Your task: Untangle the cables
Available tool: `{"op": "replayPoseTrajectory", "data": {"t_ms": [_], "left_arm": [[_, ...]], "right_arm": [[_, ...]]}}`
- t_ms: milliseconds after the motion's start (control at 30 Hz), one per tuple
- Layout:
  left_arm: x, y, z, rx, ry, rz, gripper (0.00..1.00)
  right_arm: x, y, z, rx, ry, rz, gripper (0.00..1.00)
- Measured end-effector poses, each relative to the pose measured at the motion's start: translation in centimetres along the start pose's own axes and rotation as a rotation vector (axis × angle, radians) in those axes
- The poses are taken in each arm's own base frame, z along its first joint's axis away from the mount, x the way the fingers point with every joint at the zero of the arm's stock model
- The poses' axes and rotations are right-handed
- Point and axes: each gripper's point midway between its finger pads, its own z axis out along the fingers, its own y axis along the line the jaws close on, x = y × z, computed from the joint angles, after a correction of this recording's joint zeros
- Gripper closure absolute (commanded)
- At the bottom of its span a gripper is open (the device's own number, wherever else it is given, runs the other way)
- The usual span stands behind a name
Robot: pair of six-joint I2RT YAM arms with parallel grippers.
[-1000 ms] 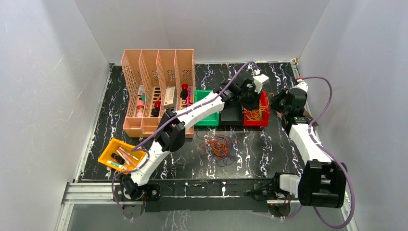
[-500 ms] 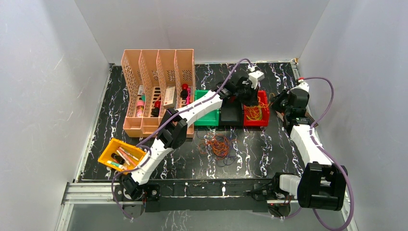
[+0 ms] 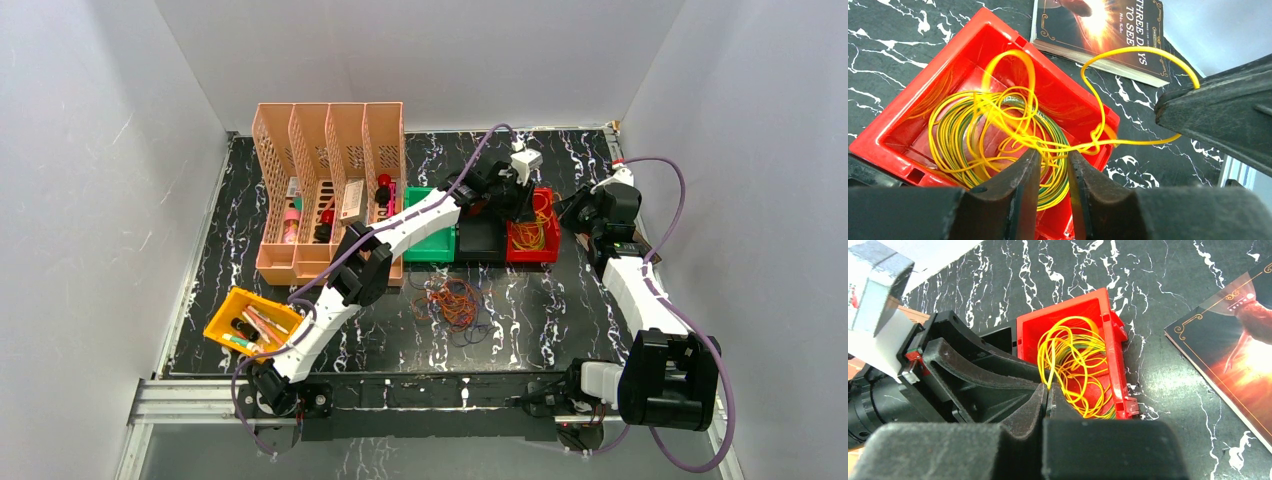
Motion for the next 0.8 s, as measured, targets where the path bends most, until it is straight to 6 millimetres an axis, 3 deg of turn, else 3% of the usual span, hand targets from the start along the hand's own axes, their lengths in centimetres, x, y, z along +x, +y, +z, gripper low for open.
{"op": "replayPoseTrajectory", "data": {"t_ms": [267, 433, 800], "left_arm": [[0.3, 0.1, 0.0, 0.000, 0.006, -0.001, 0.64], [0.3, -0.4, -1.0, -0.002, 0.012, -0.002, 0.61], [-4.5, -3.8, -7.5, -0.007, -0.078, 0.082, 0.59]], "right_arm": [[-0.1, 0.1, 0.0, -0.008, -0.002, -0.009, 1.00], [-0.1, 0.1, 0.0, -0.008, -0.001, -0.011, 1.00], [1.1, -0.8, 0.9, 0.014, 0.040, -0.006, 1.00]]}}
